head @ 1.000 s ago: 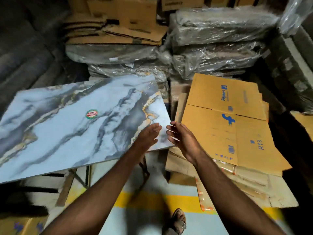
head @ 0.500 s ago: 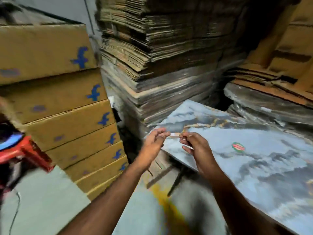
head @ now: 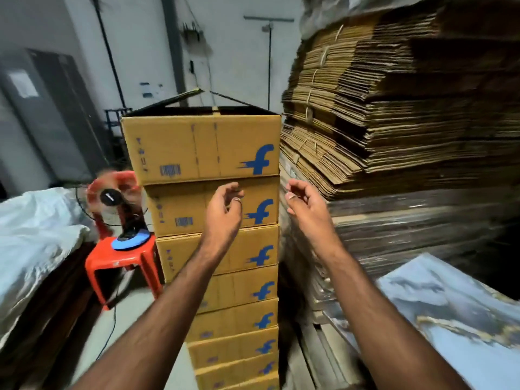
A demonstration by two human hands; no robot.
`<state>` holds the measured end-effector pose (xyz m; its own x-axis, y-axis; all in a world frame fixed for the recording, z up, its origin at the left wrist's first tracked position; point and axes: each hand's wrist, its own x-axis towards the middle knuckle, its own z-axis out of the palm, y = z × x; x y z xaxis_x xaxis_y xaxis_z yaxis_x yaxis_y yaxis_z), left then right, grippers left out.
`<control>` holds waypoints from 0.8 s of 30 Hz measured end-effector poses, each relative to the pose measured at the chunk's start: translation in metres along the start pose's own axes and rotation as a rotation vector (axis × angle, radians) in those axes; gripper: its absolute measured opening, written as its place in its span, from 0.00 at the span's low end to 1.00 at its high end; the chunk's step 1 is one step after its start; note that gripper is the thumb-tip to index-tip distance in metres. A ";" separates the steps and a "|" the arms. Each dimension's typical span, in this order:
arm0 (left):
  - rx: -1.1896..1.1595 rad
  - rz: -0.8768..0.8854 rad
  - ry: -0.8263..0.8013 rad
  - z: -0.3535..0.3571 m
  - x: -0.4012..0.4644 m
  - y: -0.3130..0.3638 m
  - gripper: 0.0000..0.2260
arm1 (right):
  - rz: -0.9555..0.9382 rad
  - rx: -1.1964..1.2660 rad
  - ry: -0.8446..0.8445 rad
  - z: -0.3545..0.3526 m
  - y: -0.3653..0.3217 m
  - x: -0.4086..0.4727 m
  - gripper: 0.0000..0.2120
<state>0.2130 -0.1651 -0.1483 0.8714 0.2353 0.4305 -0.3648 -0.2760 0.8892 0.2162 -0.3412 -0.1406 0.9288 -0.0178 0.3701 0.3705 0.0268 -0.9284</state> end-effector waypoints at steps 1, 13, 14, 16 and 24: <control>0.012 0.008 0.045 -0.005 0.011 0.000 0.15 | -0.006 -0.017 -0.026 0.001 -0.002 0.014 0.18; 0.490 0.002 0.571 -0.063 0.122 -0.016 0.21 | -0.005 -0.087 -0.065 0.029 0.021 0.159 0.38; 0.507 -0.055 0.645 -0.075 0.132 -0.018 0.24 | 0.006 -0.099 -0.051 0.030 0.022 0.167 0.39; 0.439 -0.184 0.705 -0.095 0.152 -0.026 0.32 | 0.042 -0.107 -0.056 0.034 0.027 0.184 0.41; 0.116 -0.262 0.762 -0.135 0.192 -0.059 0.33 | 0.125 -0.087 0.027 0.050 0.037 0.219 0.47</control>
<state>0.3577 0.0221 -0.0969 0.4462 0.8635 0.2353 -0.1077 -0.2092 0.9719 0.4336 -0.2939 -0.0927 0.9668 -0.0464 0.2512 0.2485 -0.0564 -0.9670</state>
